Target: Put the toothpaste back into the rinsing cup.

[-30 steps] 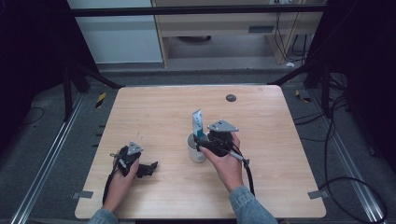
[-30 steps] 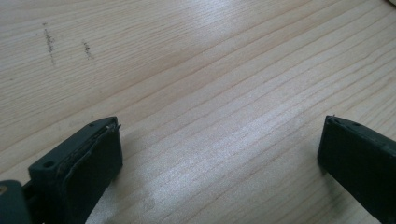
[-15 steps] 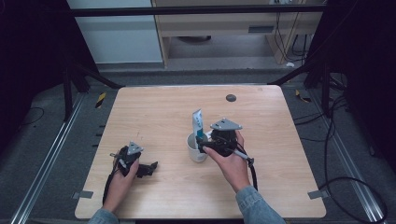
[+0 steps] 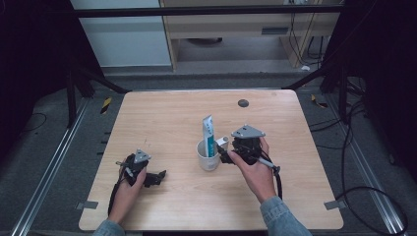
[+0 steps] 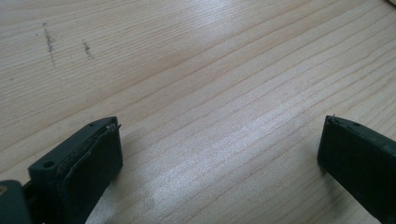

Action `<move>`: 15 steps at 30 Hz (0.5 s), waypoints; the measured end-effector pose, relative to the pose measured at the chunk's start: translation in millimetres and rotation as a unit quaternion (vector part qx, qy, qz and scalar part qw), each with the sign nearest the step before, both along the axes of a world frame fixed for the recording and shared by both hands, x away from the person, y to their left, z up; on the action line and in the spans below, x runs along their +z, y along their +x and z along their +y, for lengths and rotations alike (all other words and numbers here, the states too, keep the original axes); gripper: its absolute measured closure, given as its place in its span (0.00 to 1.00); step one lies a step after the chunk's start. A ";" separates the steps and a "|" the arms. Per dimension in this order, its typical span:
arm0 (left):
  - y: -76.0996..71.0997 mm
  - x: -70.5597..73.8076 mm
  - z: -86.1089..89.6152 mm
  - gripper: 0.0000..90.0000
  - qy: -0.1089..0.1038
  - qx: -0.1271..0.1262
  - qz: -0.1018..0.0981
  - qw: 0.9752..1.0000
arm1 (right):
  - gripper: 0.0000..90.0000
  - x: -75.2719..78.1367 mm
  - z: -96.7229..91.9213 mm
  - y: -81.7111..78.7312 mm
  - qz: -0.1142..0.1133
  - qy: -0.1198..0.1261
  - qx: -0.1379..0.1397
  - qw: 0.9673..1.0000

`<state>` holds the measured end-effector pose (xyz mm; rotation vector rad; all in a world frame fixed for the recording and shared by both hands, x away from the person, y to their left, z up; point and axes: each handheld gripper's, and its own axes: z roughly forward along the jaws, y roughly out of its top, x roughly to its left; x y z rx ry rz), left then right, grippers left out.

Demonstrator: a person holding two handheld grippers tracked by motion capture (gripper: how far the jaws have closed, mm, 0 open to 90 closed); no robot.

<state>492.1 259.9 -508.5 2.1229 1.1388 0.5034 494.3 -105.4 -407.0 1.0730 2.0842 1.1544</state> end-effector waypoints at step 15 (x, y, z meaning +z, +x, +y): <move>-0.1 0.0 -0.1 0.00 -0.001 0.000 0.000 1.000 | 0.16 -9.1 -64.1 -10.8 -0.003 -0.031 -0.058 0.998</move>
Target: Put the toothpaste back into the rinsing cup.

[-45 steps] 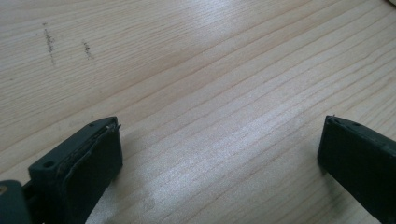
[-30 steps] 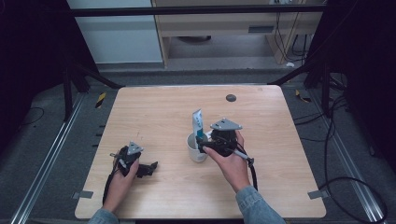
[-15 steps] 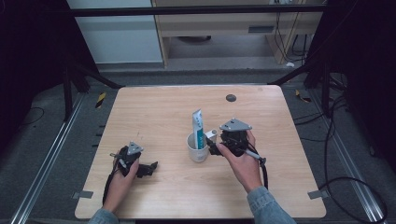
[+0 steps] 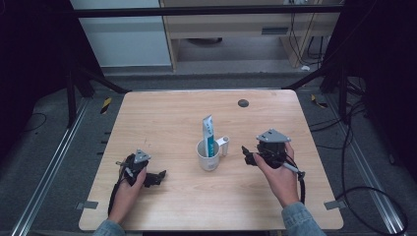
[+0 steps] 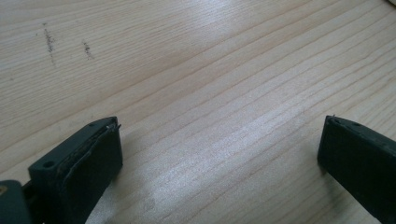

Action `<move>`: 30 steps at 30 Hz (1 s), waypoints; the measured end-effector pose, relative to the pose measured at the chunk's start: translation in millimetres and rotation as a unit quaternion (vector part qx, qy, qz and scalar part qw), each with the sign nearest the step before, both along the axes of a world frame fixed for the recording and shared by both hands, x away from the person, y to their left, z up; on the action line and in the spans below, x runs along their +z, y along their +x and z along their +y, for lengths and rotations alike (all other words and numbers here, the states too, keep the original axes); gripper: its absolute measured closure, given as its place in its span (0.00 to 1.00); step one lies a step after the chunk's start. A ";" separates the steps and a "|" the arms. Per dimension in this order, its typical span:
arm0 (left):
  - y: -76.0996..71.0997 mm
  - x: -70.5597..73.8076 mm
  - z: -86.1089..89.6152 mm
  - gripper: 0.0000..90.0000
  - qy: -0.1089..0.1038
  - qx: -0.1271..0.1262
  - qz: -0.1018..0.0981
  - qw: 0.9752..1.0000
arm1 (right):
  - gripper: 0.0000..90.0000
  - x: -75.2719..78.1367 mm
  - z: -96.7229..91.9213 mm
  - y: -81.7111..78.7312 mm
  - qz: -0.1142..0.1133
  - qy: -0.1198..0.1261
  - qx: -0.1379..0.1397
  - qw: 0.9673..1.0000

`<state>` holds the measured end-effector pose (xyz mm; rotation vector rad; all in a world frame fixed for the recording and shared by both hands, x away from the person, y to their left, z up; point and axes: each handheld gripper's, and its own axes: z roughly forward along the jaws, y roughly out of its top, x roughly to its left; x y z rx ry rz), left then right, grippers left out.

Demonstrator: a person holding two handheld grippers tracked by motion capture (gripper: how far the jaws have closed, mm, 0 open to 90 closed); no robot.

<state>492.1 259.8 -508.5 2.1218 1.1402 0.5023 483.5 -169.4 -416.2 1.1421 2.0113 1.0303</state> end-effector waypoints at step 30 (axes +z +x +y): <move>0.0 0.0 0.1 0.00 0.001 0.000 0.000 1.000 | 0.16 -74.2 -61.6 0.0 0.088 0.025 -0.051 0.995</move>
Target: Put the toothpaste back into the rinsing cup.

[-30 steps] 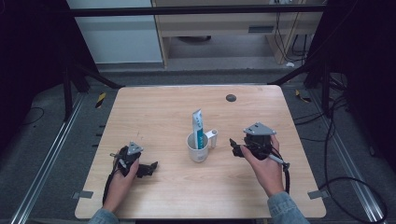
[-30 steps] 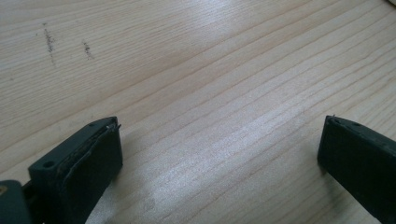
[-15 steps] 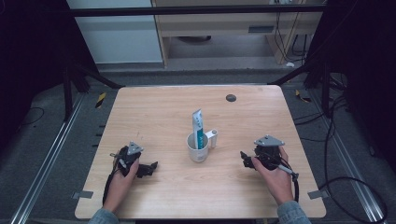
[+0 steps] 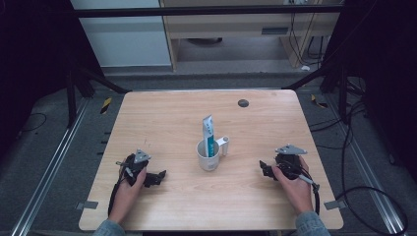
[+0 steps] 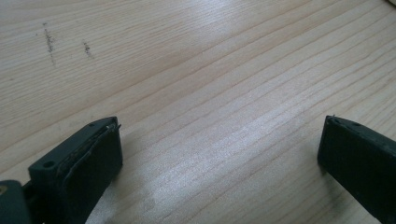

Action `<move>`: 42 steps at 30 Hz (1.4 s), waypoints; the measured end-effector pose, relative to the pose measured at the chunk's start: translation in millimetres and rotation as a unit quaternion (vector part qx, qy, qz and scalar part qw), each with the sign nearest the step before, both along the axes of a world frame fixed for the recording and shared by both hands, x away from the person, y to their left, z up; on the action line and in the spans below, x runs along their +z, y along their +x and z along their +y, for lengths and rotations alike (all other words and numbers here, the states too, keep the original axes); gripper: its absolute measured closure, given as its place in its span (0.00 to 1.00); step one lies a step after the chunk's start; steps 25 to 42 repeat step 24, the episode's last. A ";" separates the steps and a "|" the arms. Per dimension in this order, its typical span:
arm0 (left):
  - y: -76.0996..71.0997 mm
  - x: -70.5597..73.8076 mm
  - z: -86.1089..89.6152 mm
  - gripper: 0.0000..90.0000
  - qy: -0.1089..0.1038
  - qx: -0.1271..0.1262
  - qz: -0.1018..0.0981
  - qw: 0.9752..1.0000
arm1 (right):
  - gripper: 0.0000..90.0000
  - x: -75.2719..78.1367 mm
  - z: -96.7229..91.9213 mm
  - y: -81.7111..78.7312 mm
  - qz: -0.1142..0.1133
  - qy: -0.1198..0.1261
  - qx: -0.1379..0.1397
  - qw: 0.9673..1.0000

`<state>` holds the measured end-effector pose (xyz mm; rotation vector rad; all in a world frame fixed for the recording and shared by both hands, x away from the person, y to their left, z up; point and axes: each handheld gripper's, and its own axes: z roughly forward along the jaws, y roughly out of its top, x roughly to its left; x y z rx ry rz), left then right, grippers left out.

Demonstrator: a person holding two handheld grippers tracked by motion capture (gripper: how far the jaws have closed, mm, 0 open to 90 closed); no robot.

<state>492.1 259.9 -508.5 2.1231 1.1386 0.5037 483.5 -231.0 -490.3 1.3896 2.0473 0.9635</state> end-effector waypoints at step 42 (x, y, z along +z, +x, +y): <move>0.0 0.0 -0.1 0.00 0.000 0.000 0.000 1.000 | 0.03 -21.7 -7.2 15.5 0.030 -0.012 -0.042 0.999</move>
